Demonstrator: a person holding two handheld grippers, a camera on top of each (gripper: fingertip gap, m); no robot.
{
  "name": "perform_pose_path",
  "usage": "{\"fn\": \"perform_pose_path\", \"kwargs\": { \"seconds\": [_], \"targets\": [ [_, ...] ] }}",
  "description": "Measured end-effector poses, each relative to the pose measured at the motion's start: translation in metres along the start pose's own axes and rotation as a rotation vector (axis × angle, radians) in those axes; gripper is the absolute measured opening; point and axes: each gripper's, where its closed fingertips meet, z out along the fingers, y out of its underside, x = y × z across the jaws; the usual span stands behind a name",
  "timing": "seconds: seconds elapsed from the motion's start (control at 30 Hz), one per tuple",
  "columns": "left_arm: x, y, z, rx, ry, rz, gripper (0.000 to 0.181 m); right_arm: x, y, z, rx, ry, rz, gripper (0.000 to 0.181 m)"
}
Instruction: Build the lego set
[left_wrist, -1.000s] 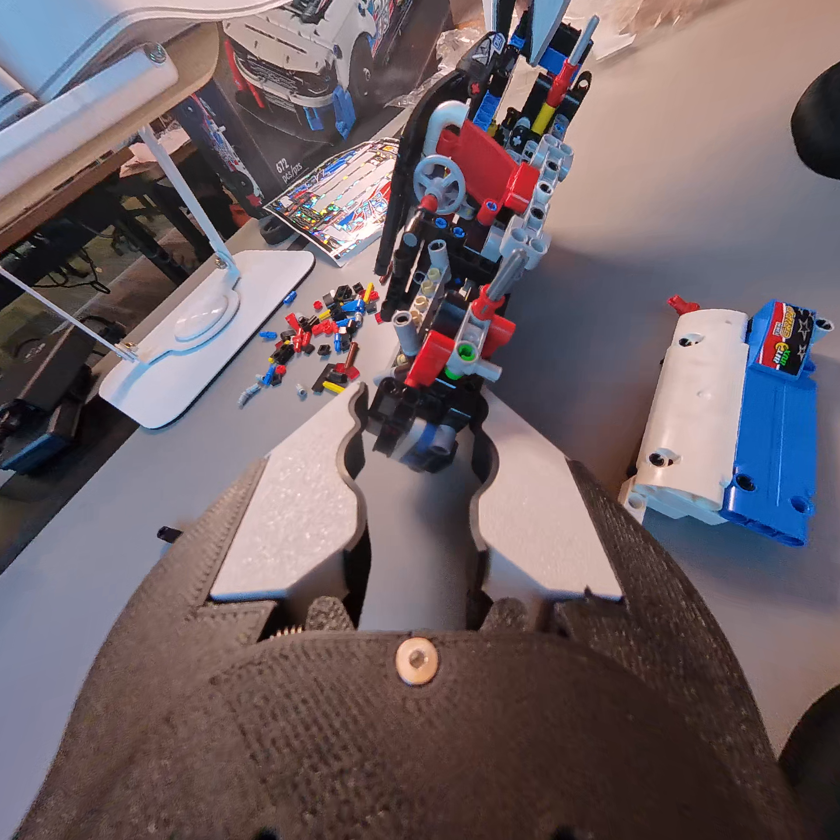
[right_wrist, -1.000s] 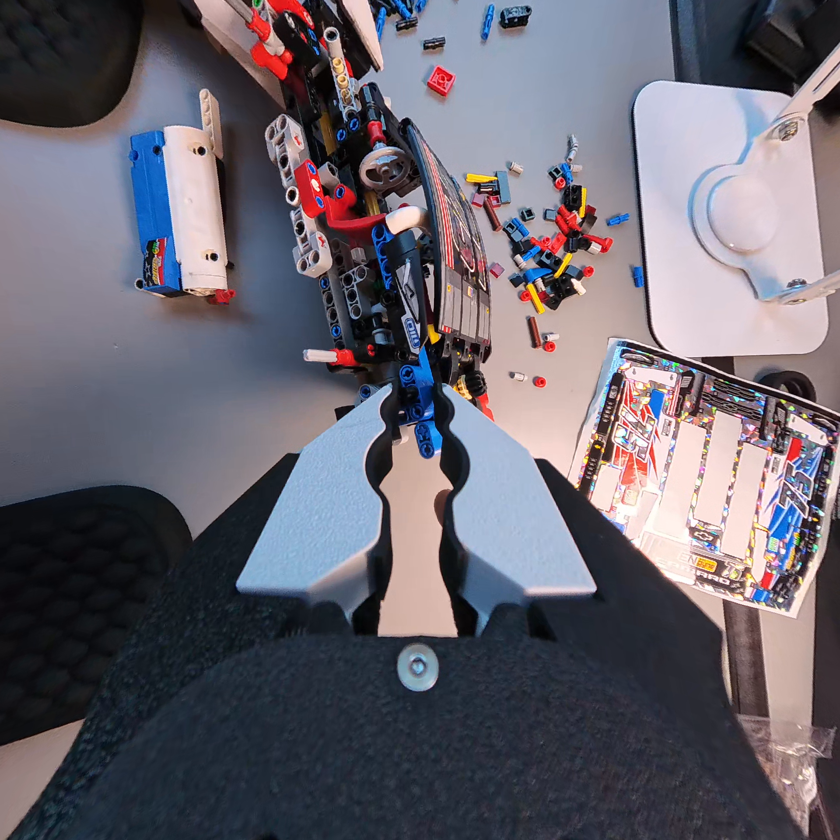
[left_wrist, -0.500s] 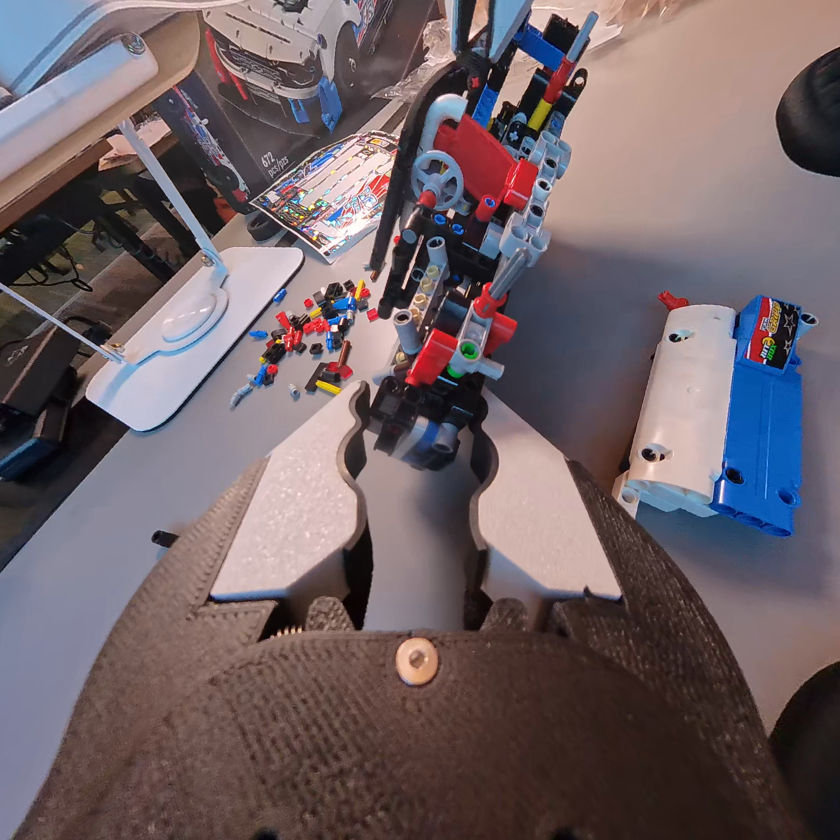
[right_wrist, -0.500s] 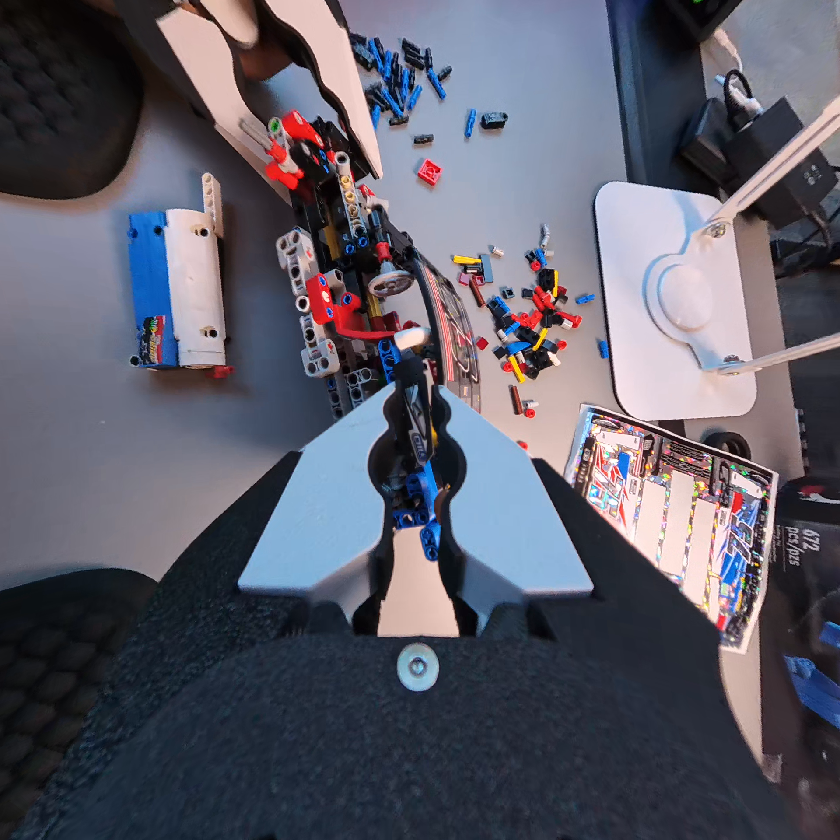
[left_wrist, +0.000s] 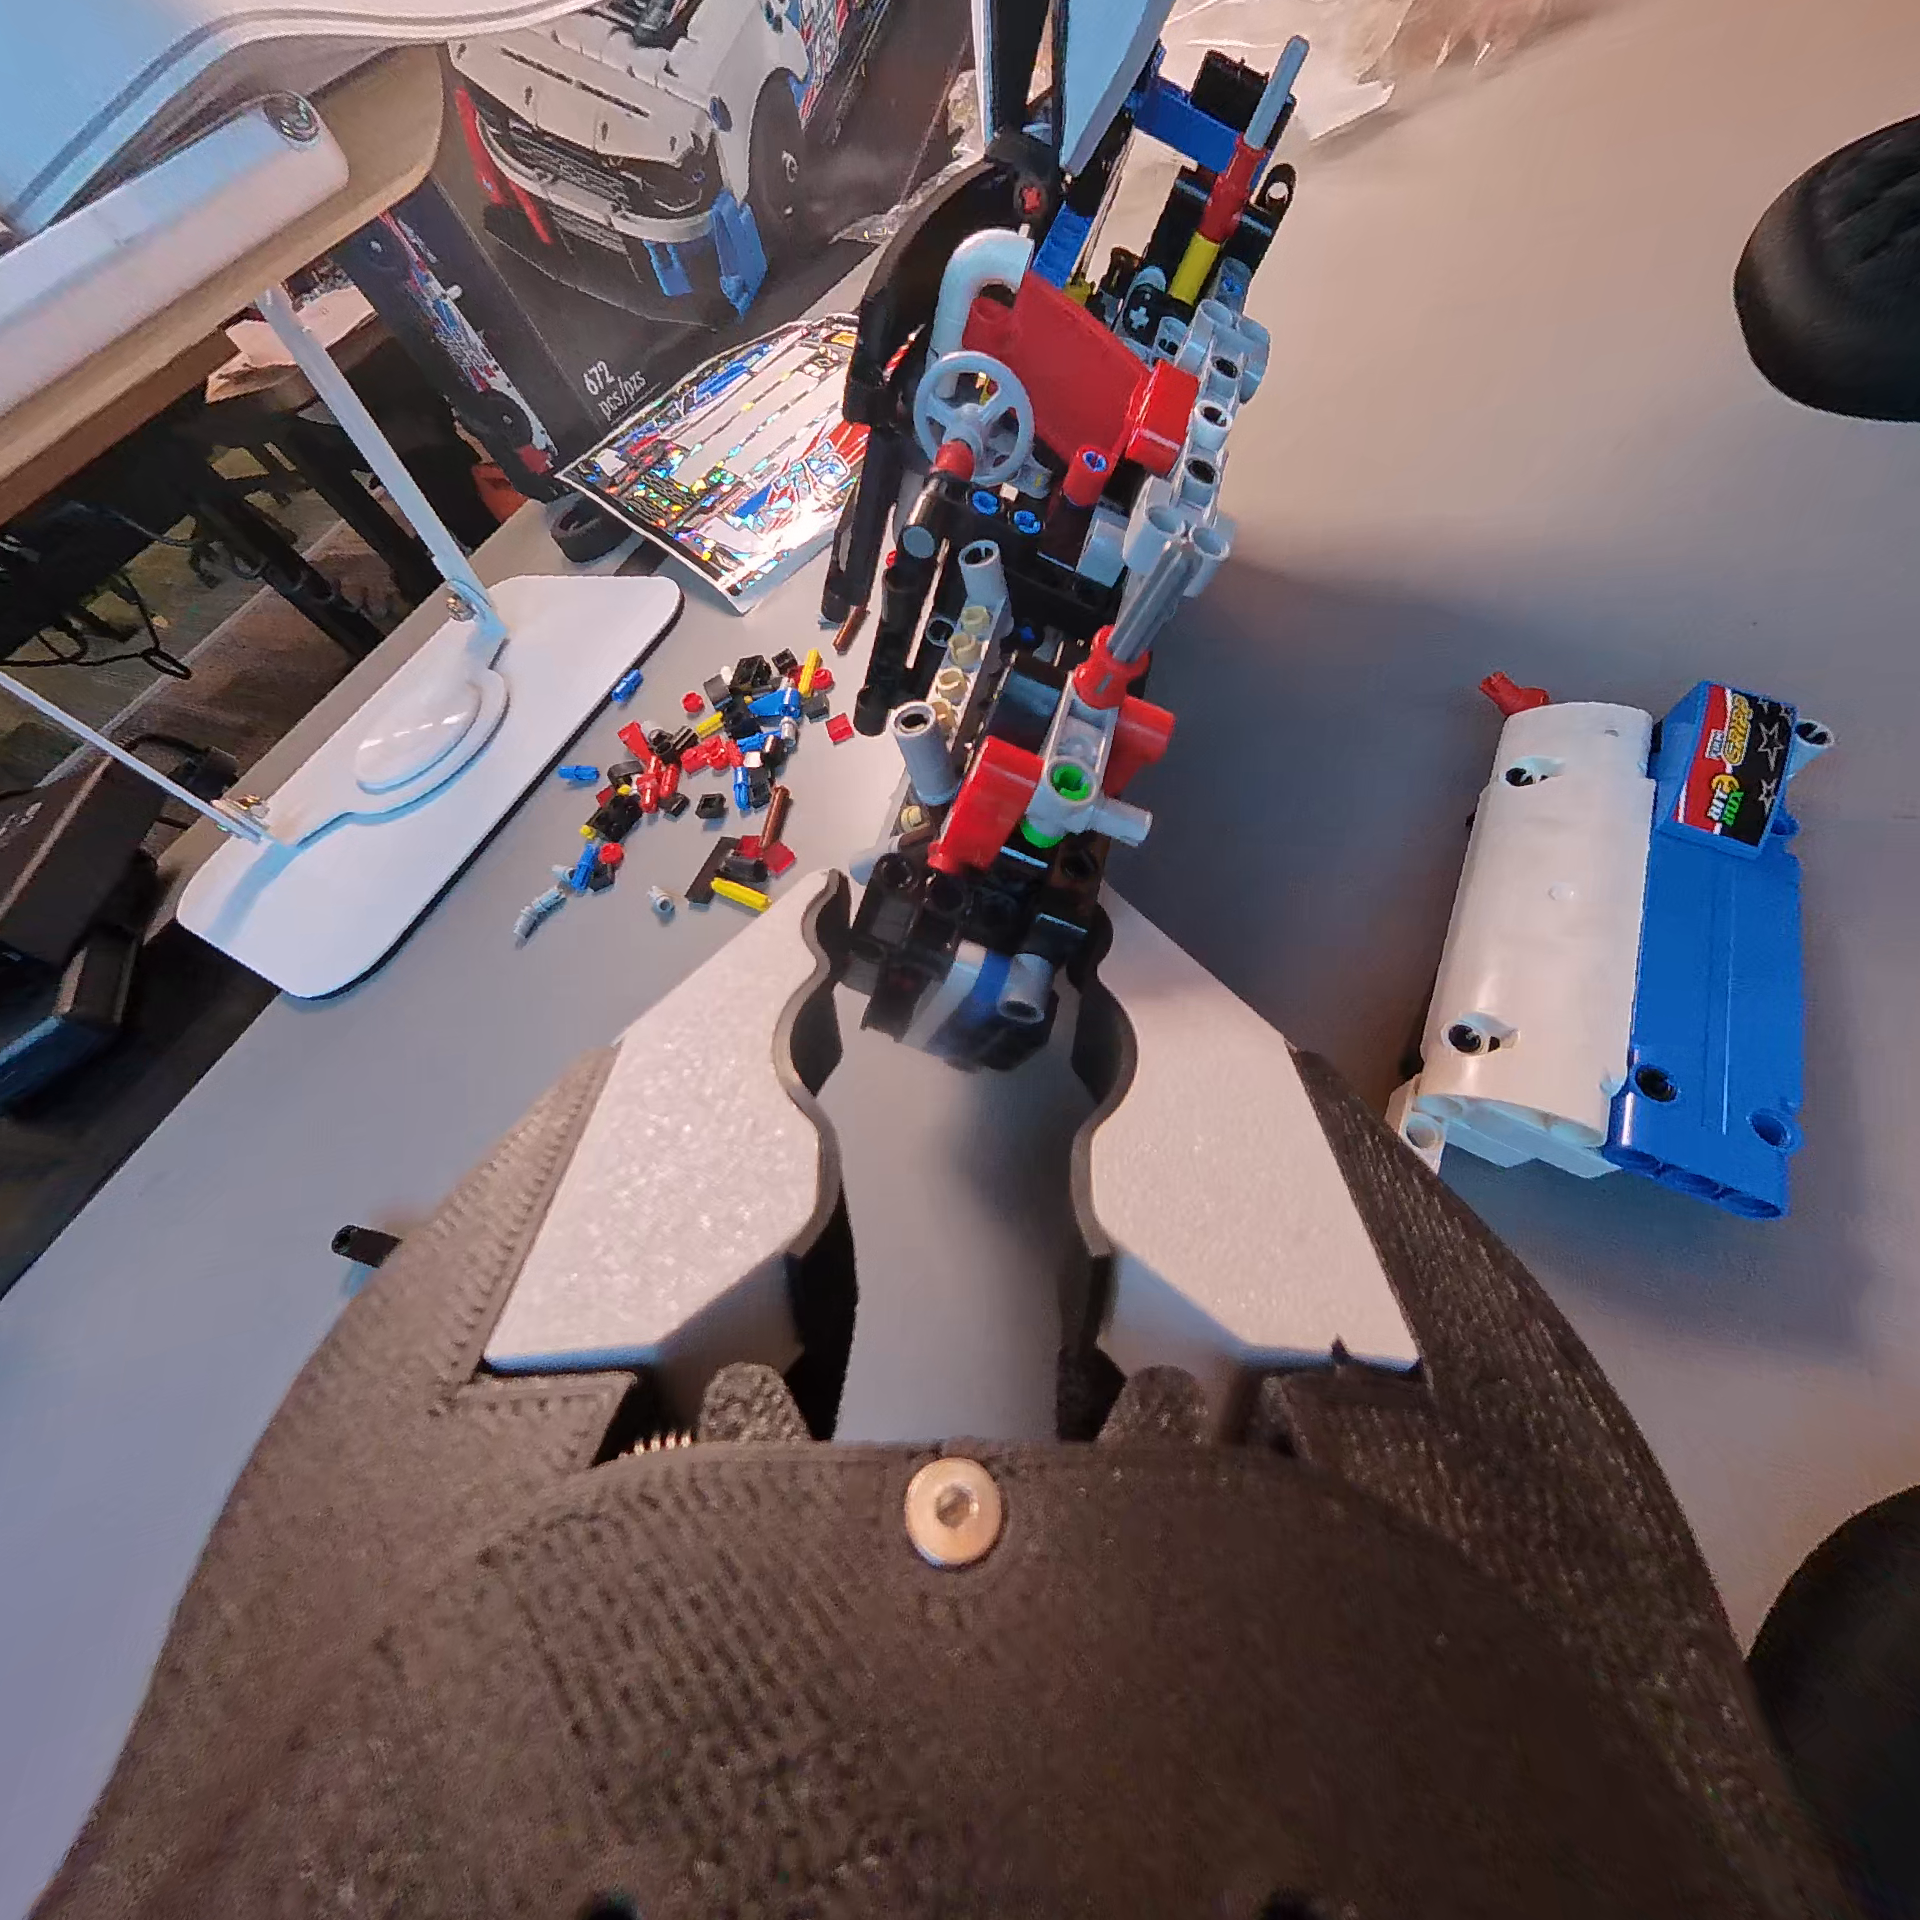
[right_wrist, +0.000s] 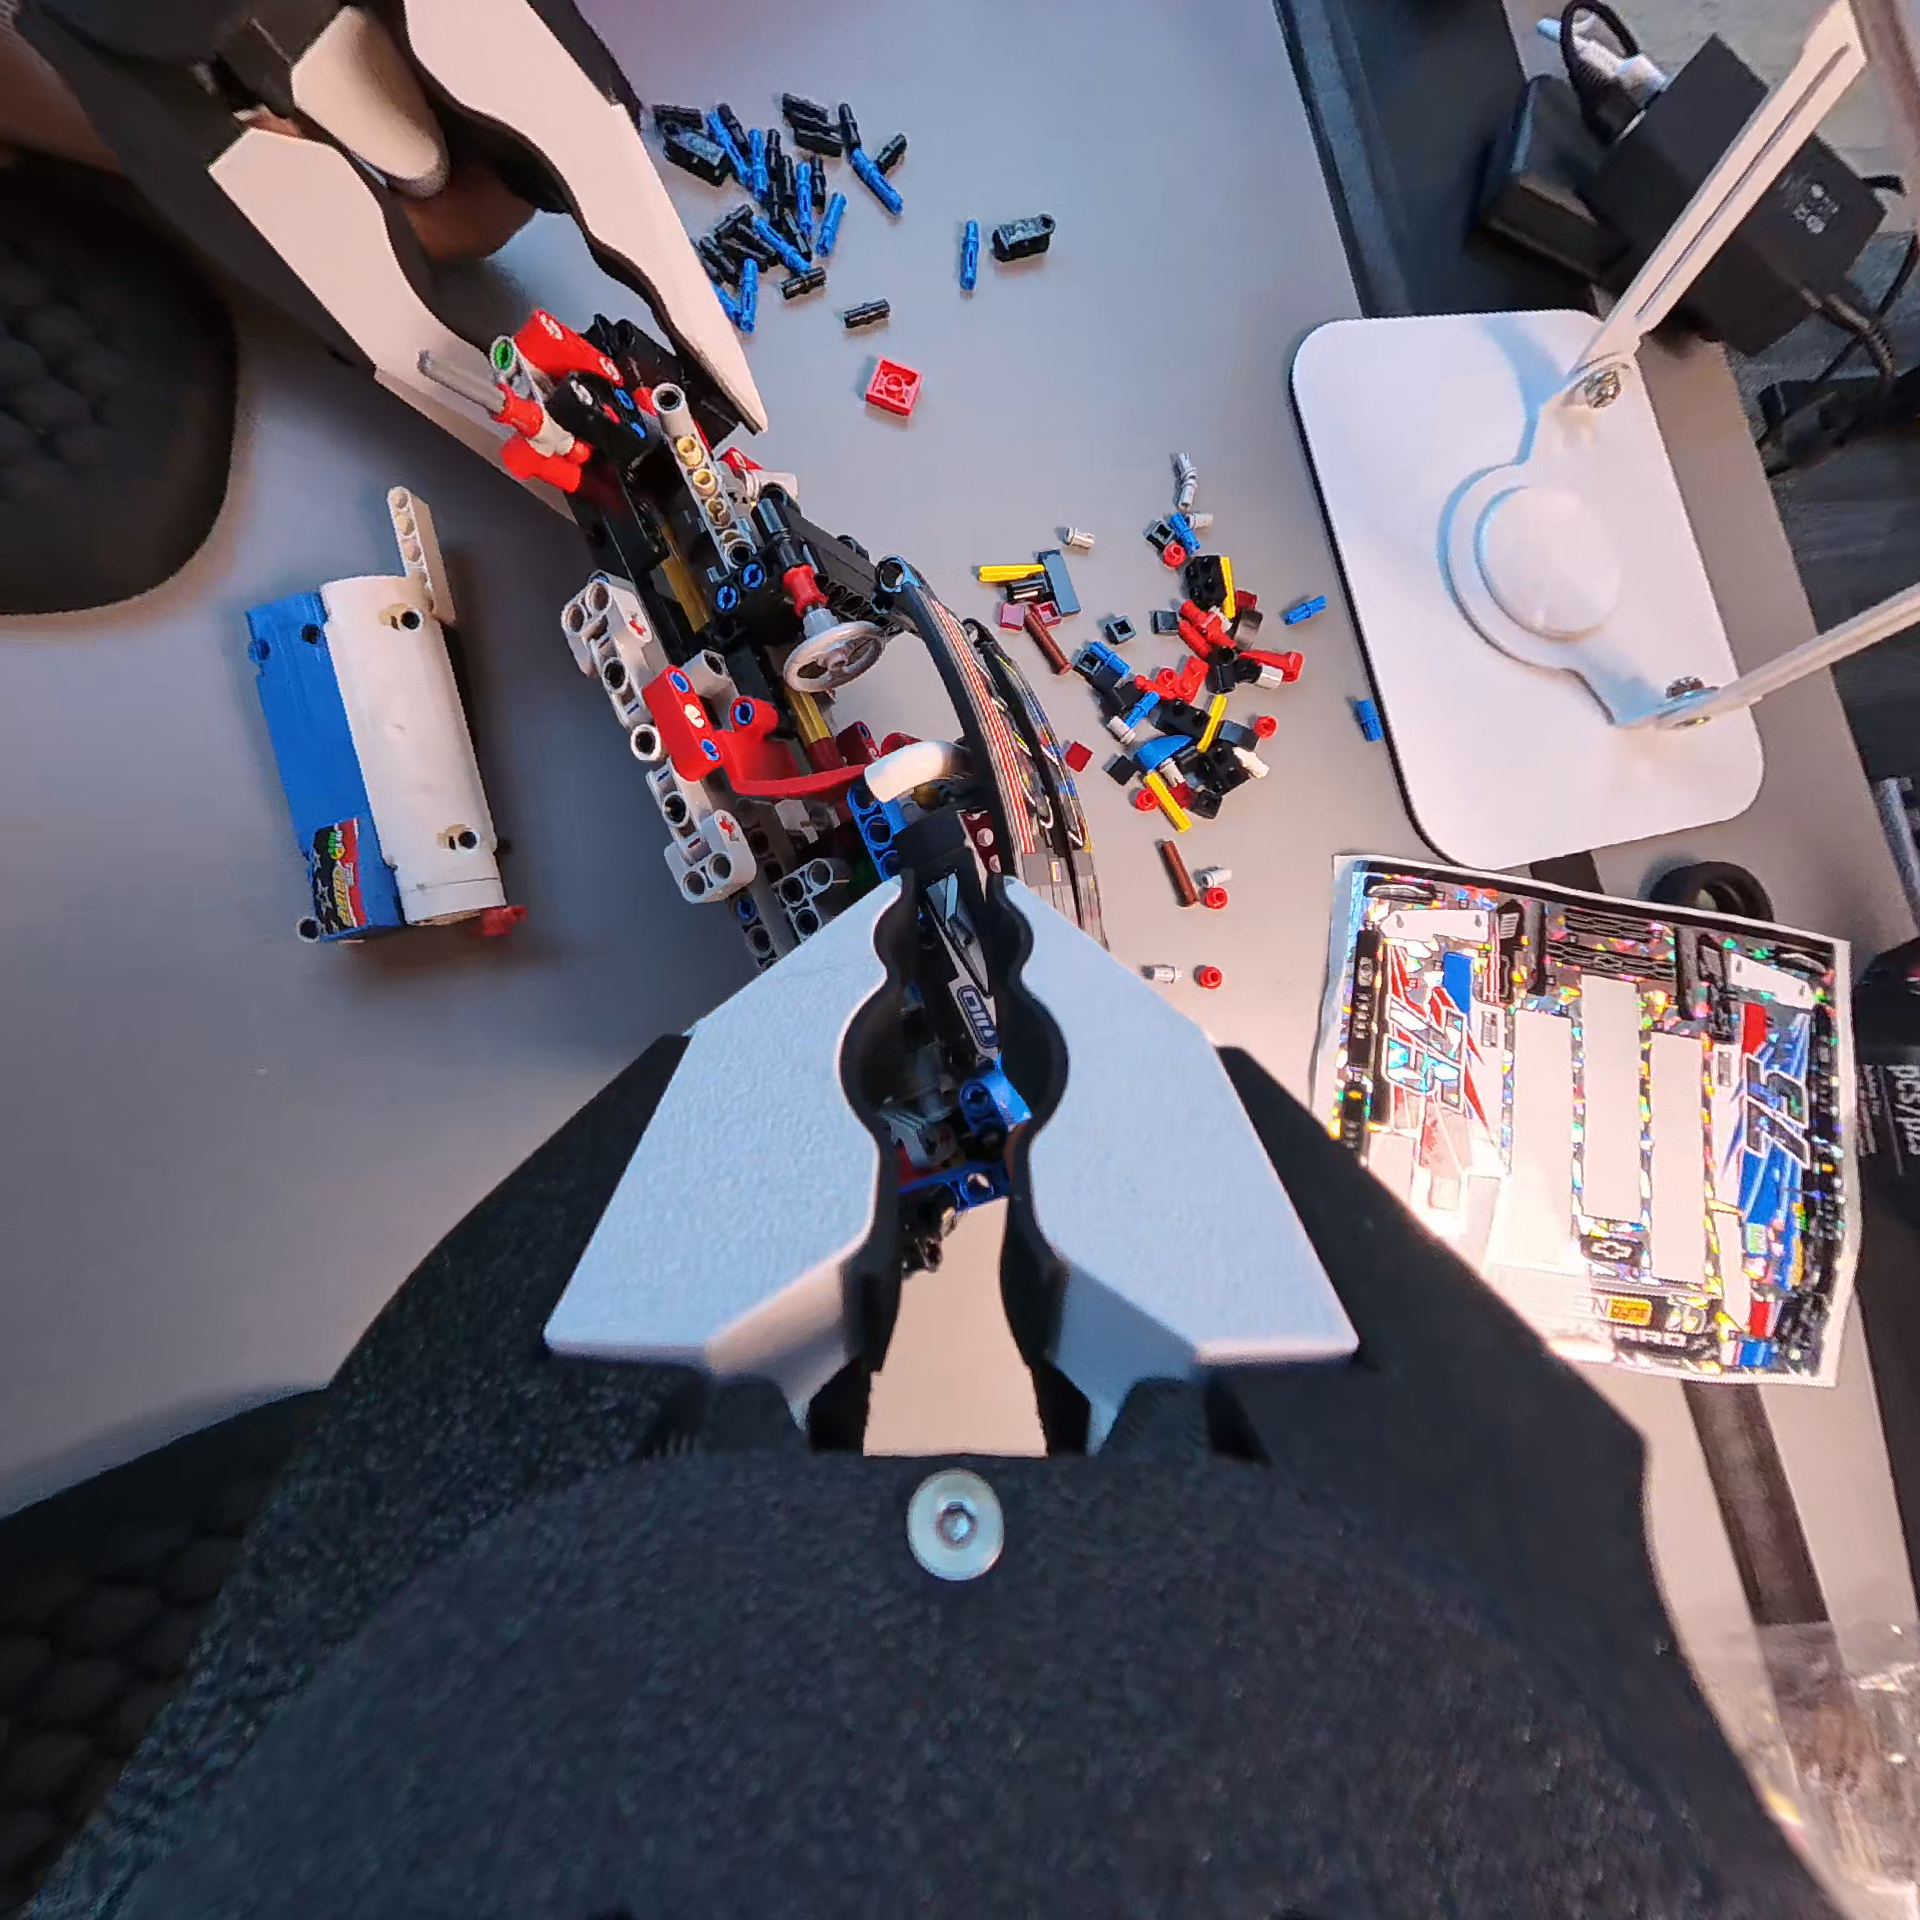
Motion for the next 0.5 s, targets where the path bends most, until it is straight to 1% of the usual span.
{"fn": "perform_pose_path", "kwargs": {
  "seconds": [0.1,0.23,0.3,0.33,0.37,0.43,0.5],
  "targets": [
    [0.0,-0.001,0.0,0.003,0.002,0.0,0.041,0.002,0.0,0.0,-0.012,-0.003,0.073,0.01],
    [0.001,-0.001,0.0,0.0,0.0,0.009,0.04,0.002,0.001,0.0,-0.037,0.018,0.101,0.011],
    [0.001,-0.001,0.0,0.001,0.0,-0.002,0.04,0.003,0.0,0.0,-0.039,0.054,0.081,0.013],
    [0.0,-0.001,0.0,0.002,-0.001,-0.01,0.04,0.004,-0.001,-0.001,-0.033,0.079,0.065,0.016],
    [0.0,-0.001,0.0,0.002,-0.002,-0.014,0.04,0.002,-0.006,-0.003,-0.008,0.087,0.041,0.018],
    [0.0,-0.001,0.0,0.003,-0.008,-0.011,0.04,-0.012,-0.023,-0.016,0.086,0.093,-0.028,0.023],
    [0.0,-0.001,0.0,0.003,-0.013,-0.004,0.04,-0.044,-0.029,-0.025,0.149,0.055,-0.108,0.027]
  ]
}}
